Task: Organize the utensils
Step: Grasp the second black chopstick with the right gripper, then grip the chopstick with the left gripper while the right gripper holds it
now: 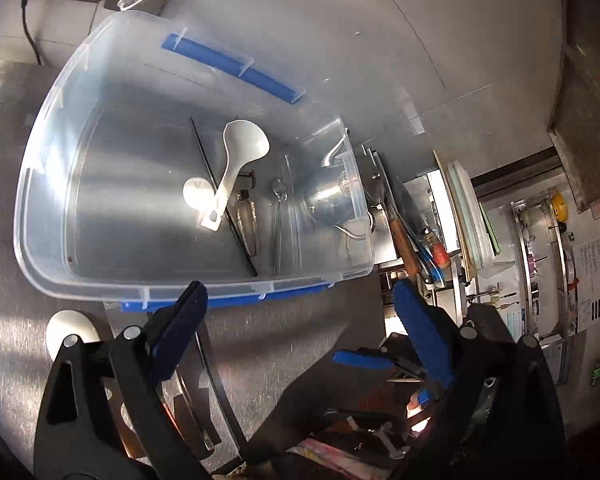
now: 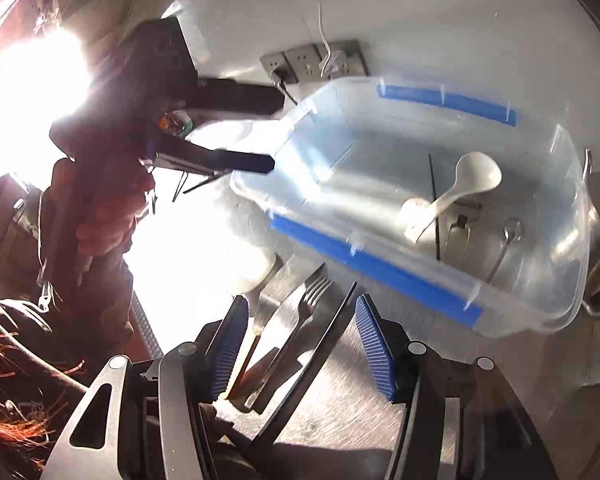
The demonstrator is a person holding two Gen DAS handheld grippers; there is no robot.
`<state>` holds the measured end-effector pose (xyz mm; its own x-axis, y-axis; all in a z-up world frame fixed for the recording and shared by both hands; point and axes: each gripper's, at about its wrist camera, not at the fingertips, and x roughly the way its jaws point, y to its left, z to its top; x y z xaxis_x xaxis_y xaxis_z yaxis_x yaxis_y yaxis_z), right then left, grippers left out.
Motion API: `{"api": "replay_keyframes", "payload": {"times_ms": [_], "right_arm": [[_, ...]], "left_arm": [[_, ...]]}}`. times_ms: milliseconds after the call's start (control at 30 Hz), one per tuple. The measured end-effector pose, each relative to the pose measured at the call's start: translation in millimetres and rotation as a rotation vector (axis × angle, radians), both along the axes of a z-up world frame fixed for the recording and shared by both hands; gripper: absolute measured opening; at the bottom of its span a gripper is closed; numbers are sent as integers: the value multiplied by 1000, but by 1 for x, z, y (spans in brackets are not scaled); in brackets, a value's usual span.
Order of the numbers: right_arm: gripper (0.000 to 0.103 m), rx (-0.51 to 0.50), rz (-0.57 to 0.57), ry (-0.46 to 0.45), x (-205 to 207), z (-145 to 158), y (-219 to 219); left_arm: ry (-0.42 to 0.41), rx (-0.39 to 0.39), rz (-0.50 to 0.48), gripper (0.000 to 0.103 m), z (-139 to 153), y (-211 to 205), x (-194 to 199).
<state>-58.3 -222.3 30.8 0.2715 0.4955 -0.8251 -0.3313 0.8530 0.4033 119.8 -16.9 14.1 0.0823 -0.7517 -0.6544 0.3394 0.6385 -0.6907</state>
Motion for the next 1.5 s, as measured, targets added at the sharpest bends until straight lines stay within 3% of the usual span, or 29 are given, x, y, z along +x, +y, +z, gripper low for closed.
{"api": "replay_keyframes", "payload": {"times_ms": [100,200,267,433,567,700,800,1100,1300,1333,1400,1433,1500], "right_arm": [[52,-96,24,168,-22,-66,34],[41,-108,-2,286,-39,-105,48],[39,-105,-25,326,-45,-113,54],[38,-141,-25,328,-53,-113,79],[13,-206,-79,376,-61,-127,83],[8,-204,-156,382,-66,-128,66],[7,-153,-200,408,-73,-129,47],[7,172,-235,444,-97,-103,-31],[7,229,-233,417,-117,-88,-73],[7,232,-236,417,-122,-88,-80],[7,244,-241,421,-125,-89,-89],[7,250,-240,425,-127,-90,-94],[7,255,-236,429,-122,-88,-81]], "left_arm": [[31,78,52,90,-25,24,-16],[99,115,76,90,-61,35,-19],[131,126,62,90,-77,35,-22],[212,124,10,90,-109,33,-30],[256,110,-30,90,-124,29,-35],[284,97,-79,90,-132,16,-41],[309,100,-104,90,-138,4,-49],[484,115,-107,90,-168,-32,-90],[603,128,-53,89,-192,-55,-110],[612,135,-43,88,-195,-57,-111],[617,149,-24,71,-199,-58,-113],[622,152,-15,70,-201,-59,-114],[615,169,-12,48,-204,-64,-115]]}}
